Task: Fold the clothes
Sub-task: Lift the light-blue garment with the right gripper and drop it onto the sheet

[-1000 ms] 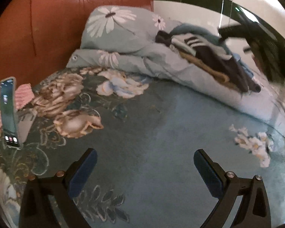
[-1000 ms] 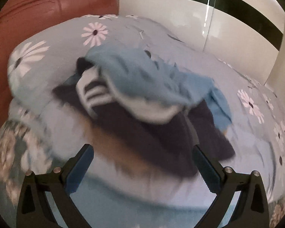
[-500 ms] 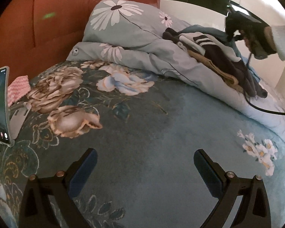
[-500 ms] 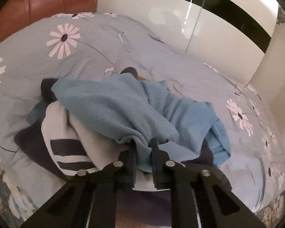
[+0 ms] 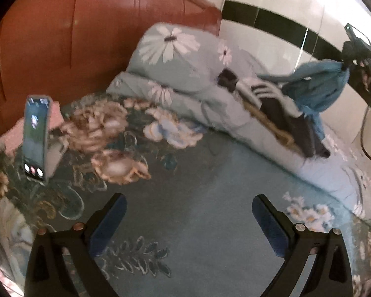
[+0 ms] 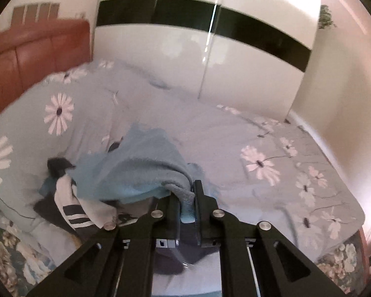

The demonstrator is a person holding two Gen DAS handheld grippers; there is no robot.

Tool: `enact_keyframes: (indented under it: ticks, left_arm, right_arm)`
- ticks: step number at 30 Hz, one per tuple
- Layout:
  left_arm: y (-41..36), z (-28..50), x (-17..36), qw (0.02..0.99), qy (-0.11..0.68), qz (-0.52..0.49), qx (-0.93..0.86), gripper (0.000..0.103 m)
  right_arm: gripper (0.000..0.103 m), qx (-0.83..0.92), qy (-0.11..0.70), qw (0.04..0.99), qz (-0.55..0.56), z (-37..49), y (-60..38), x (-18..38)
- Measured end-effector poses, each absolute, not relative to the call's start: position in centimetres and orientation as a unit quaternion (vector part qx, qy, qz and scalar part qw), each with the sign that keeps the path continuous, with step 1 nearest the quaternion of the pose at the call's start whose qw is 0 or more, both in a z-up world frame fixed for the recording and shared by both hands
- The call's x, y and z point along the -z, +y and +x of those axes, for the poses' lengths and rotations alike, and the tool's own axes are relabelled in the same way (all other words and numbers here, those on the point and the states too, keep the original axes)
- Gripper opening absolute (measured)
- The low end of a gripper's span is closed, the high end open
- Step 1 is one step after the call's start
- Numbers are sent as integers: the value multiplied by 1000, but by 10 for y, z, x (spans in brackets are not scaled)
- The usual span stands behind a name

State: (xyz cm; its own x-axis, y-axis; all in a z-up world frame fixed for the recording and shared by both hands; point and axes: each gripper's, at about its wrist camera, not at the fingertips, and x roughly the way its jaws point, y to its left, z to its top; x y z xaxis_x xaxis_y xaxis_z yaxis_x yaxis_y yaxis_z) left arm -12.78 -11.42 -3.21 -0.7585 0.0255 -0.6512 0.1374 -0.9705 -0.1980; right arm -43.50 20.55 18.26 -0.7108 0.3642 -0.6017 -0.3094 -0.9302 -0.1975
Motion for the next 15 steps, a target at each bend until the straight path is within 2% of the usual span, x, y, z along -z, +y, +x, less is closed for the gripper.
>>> enact_keyframes:
  ticks: [9,15]
  left_arm:
    - [-119,-85,-40,19,103,299,949,103]
    - [-129,-53,-71,28,93,274,957,103]
  right_arm:
    - [9,-946,-29,159,-280,-312,218,-300]
    - [10,-958,-22,72,-276,-235,185,-331]
